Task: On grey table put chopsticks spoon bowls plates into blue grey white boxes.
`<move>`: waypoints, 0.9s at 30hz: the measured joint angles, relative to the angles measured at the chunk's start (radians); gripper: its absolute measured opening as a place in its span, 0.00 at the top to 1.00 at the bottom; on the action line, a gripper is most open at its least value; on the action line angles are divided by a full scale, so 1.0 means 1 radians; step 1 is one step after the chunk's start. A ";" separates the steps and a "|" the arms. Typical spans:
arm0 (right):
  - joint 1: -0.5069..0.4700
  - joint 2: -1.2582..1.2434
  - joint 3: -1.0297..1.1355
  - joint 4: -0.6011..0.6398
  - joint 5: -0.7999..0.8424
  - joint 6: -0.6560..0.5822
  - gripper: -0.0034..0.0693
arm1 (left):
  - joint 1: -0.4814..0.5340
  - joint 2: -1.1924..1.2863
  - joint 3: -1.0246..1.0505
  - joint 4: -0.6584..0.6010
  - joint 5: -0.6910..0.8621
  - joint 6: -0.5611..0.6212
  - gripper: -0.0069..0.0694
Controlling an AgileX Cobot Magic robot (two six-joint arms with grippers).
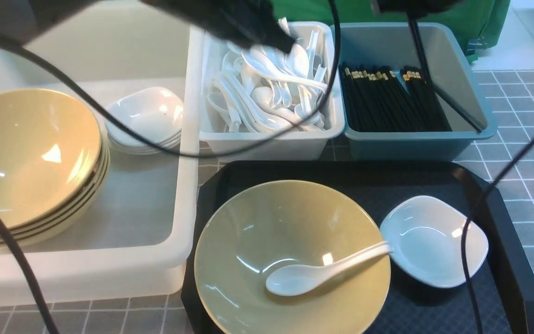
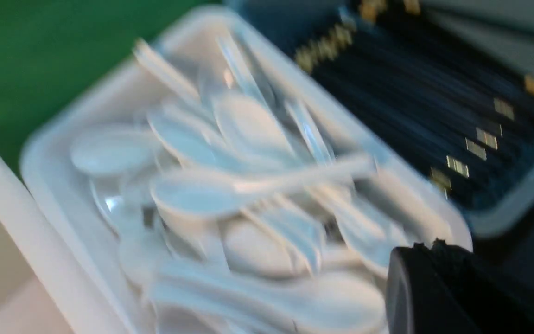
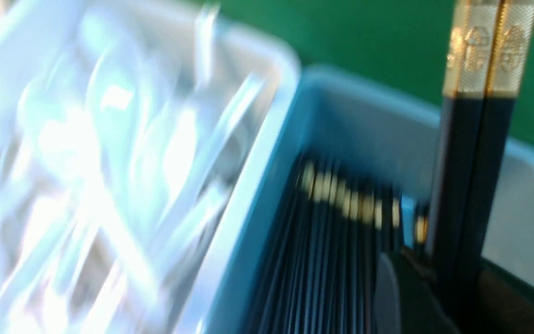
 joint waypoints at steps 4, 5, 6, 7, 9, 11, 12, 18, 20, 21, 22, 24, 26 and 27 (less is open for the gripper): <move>-0.049 0.102 -0.004 0.000 -0.106 0.060 0.74 | 0.001 0.000 -0.001 -0.009 -0.036 0.006 0.92; -0.067 0.135 -0.004 0.000 -0.119 0.070 0.74 | 0.001 0.000 -0.001 -0.009 -0.028 0.006 0.92; -0.072 0.151 -0.004 0.000 -0.124 0.077 0.74 | 0.001 0.000 -0.001 -0.009 -0.019 0.006 0.92; -0.083 0.177 -0.004 -0.001 -0.124 0.092 0.74 | 0.001 0.000 -0.001 -0.008 -0.009 0.006 0.92; -0.100 0.215 -0.004 -0.001 -0.111 0.099 0.73 | 0.001 0.000 -0.001 -0.003 0.016 0.006 0.92; -0.111 0.241 -0.004 -0.001 -0.075 0.107 0.68 | 0.002 0.000 -0.001 0.000 0.041 0.006 0.92; -0.113 0.244 -0.004 -0.001 -0.063 0.108 0.66 | 0.002 0.000 -0.001 0.000 0.049 0.006 0.92; -0.114 0.227 -0.082 0.000 0.143 0.083 0.27 | 0.002 0.000 -0.001 0.000 0.085 0.006 0.92; -0.114 0.221 -0.123 0.000 0.206 0.060 0.23 | 0.002 0.000 -0.001 0.000 0.098 0.006 0.92; -0.114 0.218 -0.150 0.000 0.264 0.040 0.21 | 0.002 0.000 -0.001 0.000 0.109 0.006 0.92; -0.114 0.216 -0.202 0.000 0.346 -0.004 0.18 | 0.002 0.000 -0.001 0.004 0.135 0.006 0.92; -0.114 0.211 -0.261 0.015 0.495 -0.095 0.16 | 0.002 -0.007 0.000 0.021 0.192 0.007 0.92; -0.114 0.207 -0.281 0.030 0.556 -0.139 0.16 | 0.002 -0.014 0.006 0.029 0.216 0.010 0.92; -0.110 0.200 -0.293 0.058 0.614 -0.201 0.16 | 0.002 -0.032 0.022 0.042 0.245 0.010 0.92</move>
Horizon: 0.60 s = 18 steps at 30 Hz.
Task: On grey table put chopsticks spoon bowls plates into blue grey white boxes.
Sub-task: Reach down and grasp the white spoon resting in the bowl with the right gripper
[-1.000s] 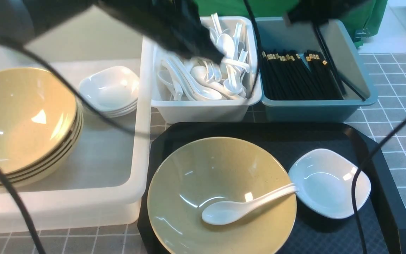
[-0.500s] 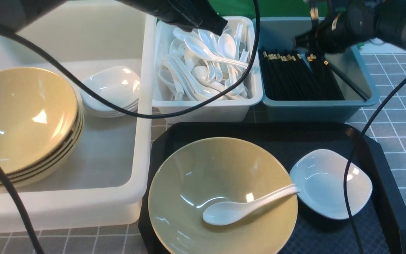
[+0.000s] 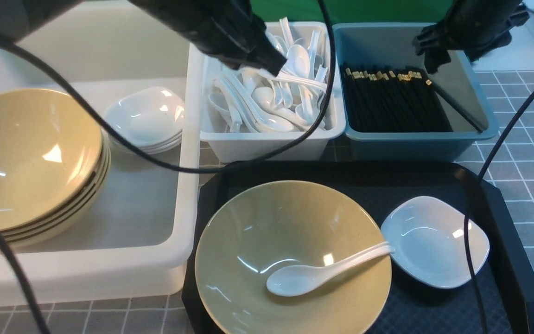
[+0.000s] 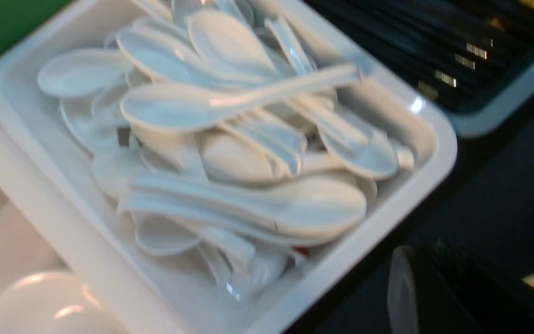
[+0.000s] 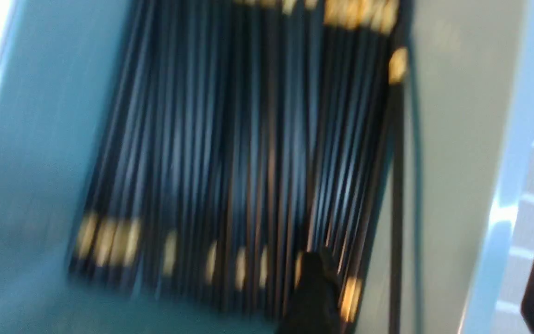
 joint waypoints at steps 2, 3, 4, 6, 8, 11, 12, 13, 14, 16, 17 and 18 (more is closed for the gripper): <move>0.003 -0.019 0.007 0.047 0.031 -0.055 0.16 | 0.000 -0.029 0.031 0.012 0.014 0.000 0.92; 0.010 -0.043 0.029 0.094 0.039 -0.092 0.16 | 0.000 -0.072 0.083 0.023 0.022 0.000 0.92; 0.016 -0.066 0.051 0.132 0.043 -0.118 0.16 | 0.000 -0.103 0.124 0.029 0.024 0.000 0.92; 0.037 -0.119 0.108 0.203 0.046 -0.165 0.16 | 0.001 -0.164 0.205 0.033 0.029 -0.003 0.92; 0.064 -0.176 0.171 0.249 0.049 -0.215 0.16 | 0.001 -0.231 0.290 0.026 0.035 -0.007 0.92; 0.124 -0.271 0.279 0.272 0.050 -0.314 0.16 | 0.001 -0.318 0.431 -0.023 0.039 -0.008 0.92; 0.150 -0.304 0.319 0.274 0.050 -0.339 0.16 | 0.001 -0.342 0.466 -0.045 0.040 -0.009 0.92; 0.179 -0.335 0.358 0.277 0.051 -0.370 0.16 | 0.001 -0.372 0.506 -0.064 0.038 -0.009 0.92; 0.192 -0.346 0.374 0.278 0.051 -0.383 0.16 | 0.001 -0.391 0.529 -0.070 0.037 -0.009 0.92; 0.287 -0.413 0.477 0.282 0.051 -0.486 0.16 | 0.001 -0.484 0.628 -0.107 0.010 -0.010 0.92; 0.326 -0.423 0.509 0.283 0.051 -0.527 0.16 | 0.001 -0.514 0.656 -0.116 -0.004 -0.010 0.92; 0.356 -0.430 0.532 0.284 0.052 -0.559 0.16 | 0.001 -0.555 0.692 -0.121 -0.016 -0.010 0.92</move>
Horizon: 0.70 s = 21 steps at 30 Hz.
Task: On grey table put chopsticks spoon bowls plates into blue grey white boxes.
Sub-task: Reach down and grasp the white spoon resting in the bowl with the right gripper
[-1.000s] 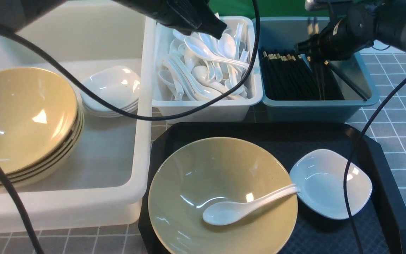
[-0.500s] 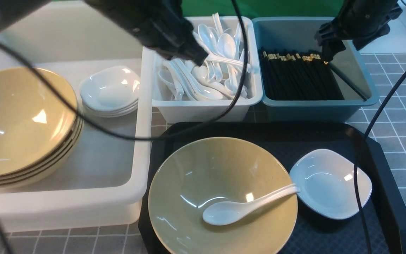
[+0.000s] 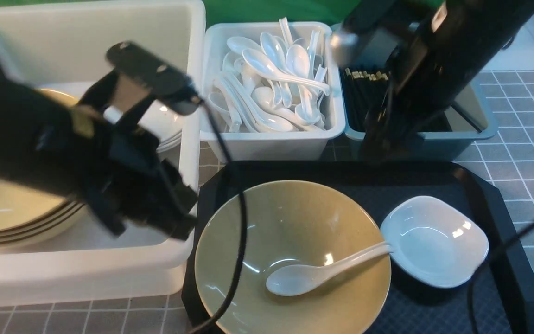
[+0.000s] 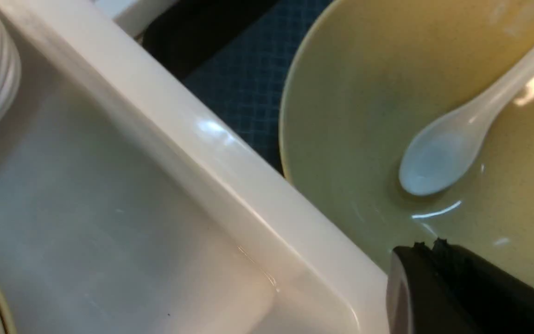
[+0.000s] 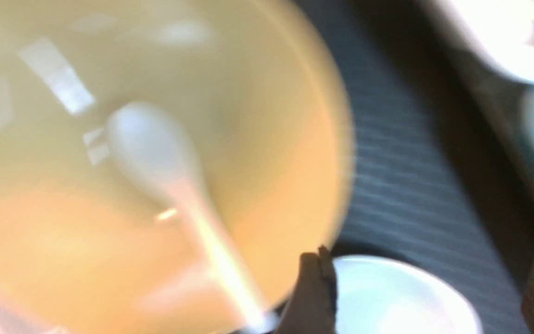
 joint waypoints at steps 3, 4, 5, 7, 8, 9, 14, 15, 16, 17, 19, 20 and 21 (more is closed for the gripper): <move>0.068 0.004 0.048 0.000 0.000 -0.069 0.16 | 0.000 -0.061 0.054 -0.010 -0.015 0.000 0.92; 0.086 0.008 0.059 0.000 -0.001 -0.101 0.16 | 0.000 -0.079 0.072 -0.015 -0.017 0.000 0.92; 0.103 0.014 0.068 0.000 -0.001 -0.120 0.16 | 0.000 -0.095 0.088 -0.021 -0.017 0.000 0.92; 0.133 0.030 0.078 0.001 -0.002 -0.164 0.16 | 0.000 -0.123 0.118 -0.032 -0.018 0.000 0.92; 0.147 0.044 0.081 0.001 -0.002 -0.187 0.16 | 0.000 -0.139 0.136 -0.037 -0.023 0.000 0.92; 0.158 0.061 0.082 0.001 -0.004 -0.205 0.16 | 0.000 -0.153 0.153 -0.047 -0.030 0.000 0.92; 0.175 0.152 0.083 -0.001 -0.039 -0.284 0.16 | 0.000 -0.181 0.210 -0.108 -0.080 0.006 0.92; 0.175 0.164 0.083 -0.003 -0.044 -0.292 0.16 | 0.000 -0.182 0.215 -0.116 -0.085 0.010 0.92; 0.175 0.185 0.083 -0.004 -0.046 -0.301 0.16 | 0.000 -0.182 0.222 -0.126 -0.092 0.014 0.92; 0.175 0.213 0.083 -0.008 -0.048 -0.309 0.16 | 0.000 -0.182 0.234 -0.142 -0.099 0.037 0.92; 0.175 0.250 0.083 -0.009 -0.042 -0.313 0.16 | 0.000 -0.182 0.248 -0.161 -0.105 0.069 0.92; 0.175 0.270 0.083 -0.009 -0.037 -0.313 0.16 | 0.000 -0.182 0.254 -0.165 -0.105 0.089 0.92; 0.175 0.277 0.083 -0.009 -0.037 -0.313 0.16 | 0.000 -0.182 0.254 -0.166 -0.105 0.091 0.92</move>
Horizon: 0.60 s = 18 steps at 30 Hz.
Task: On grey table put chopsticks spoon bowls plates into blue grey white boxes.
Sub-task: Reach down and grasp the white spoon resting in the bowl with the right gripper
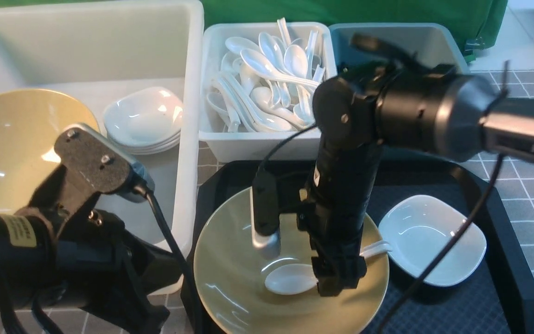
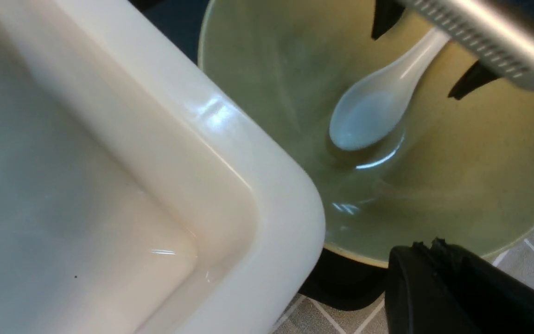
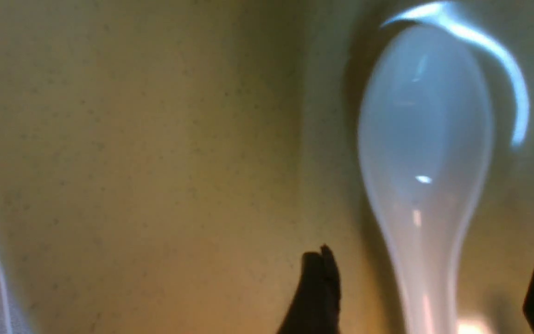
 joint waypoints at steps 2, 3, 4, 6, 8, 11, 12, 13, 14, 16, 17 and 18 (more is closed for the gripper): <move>0.000 0.035 0.000 0.000 0.001 0.014 0.17 | 0.000 0.000 0.003 -0.004 0.000 0.023 0.92; 0.000 0.042 0.000 -0.001 0.001 0.021 0.18 | 0.000 0.000 0.003 -0.004 0.000 0.026 0.92; 0.001 0.050 0.000 0.004 -0.001 0.037 0.21 | 0.000 0.000 0.003 -0.007 0.000 0.027 0.92; 0.002 0.056 -0.003 0.004 -0.002 0.058 0.26 | 0.000 0.000 0.003 -0.007 0.000 0.029 0.92; 0.002 0.058 -0.004 -0.005 -0.007 0.080 0.38 | 0.000 0.000 0.003 -0.008 -0.005 0.033 0.92; 0.002 0.059 -0.008 -0.016 -0.006 0.089 0.55 | 0.000 0.000 0.003 -0.010 -0.024 0.036 0.92; 0.002 0.059 -0.011 -0.020 -0.003 0.089 0.56 | 0.000 0.000 0.003 -0.010 -0.032 0.036 0.92; 0.002 0.059 -0.015 -0.020 -0.001 0.089 0.56 | 0.000 0.000 0.003 -0.010 -0.036 0.037 0.92; 0.002 0.062 -0.034 -0.037 0.005 0.092 0.56 | 0.000 0.000 0.003 -0.010 -0.052 0.037 0.92; 0.002 0.062 -0.081 -0.068 0.007 0.097 0.56 | 0.000 0.000 0.003 -0.010 -0.075 0.037 0.92; 0.002 0.062 -0.111 -0.086 0.008 0.099 0.56 | 0.000 0.000 0.003 -0.010 -0.086 0.038 0.92; 0.002 0.061 -0.139 -0.099 0.009 0.105 0.56 | 0.000 0.000 0.003 -0.010 -0.094 0.038 0.92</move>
